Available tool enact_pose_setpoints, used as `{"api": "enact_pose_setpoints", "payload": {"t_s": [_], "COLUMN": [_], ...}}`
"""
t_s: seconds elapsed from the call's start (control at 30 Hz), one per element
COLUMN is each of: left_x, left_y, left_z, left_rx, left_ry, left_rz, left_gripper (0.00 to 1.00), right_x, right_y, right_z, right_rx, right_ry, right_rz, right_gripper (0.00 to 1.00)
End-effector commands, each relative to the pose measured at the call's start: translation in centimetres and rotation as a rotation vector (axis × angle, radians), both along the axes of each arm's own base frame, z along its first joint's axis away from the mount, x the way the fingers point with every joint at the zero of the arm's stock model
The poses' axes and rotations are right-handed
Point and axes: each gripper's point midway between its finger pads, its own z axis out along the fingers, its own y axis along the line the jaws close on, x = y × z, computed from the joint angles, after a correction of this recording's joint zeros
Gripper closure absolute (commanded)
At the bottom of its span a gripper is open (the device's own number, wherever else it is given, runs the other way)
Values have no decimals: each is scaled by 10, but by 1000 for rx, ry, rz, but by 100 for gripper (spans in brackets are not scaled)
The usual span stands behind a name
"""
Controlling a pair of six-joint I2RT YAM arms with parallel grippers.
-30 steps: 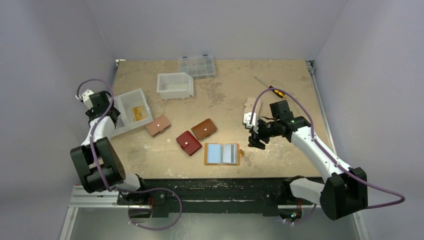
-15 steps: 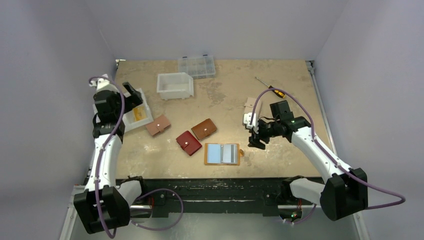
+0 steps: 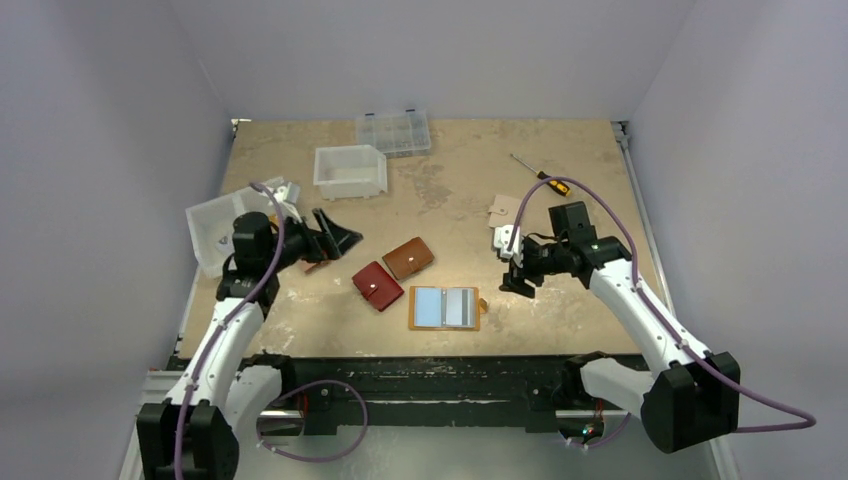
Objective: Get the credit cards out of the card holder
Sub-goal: Remove the credit card from the card holder.
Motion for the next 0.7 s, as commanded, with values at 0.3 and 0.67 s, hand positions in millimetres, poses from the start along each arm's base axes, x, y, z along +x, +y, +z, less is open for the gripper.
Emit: {"api": "enact_pose_setpoints", "payload": {"t_s": [0.3, 0.67], "left_x": [-82, -120], "left_y": [-132, -194], "left_z": [-28, -51], "left_rx": [-34, 50], "left_ry": [51, 23], "left_rz": [-325, -396], "left_gripper": [6, 7], "right_x": [-3, -2], "right_y": [-2, -4], "right_z": [6, 3], "right_rx": [36, 30], "right_ry": [-11, -3], "right_rz": [7, 3], "right_gripper": [33, 32]}}
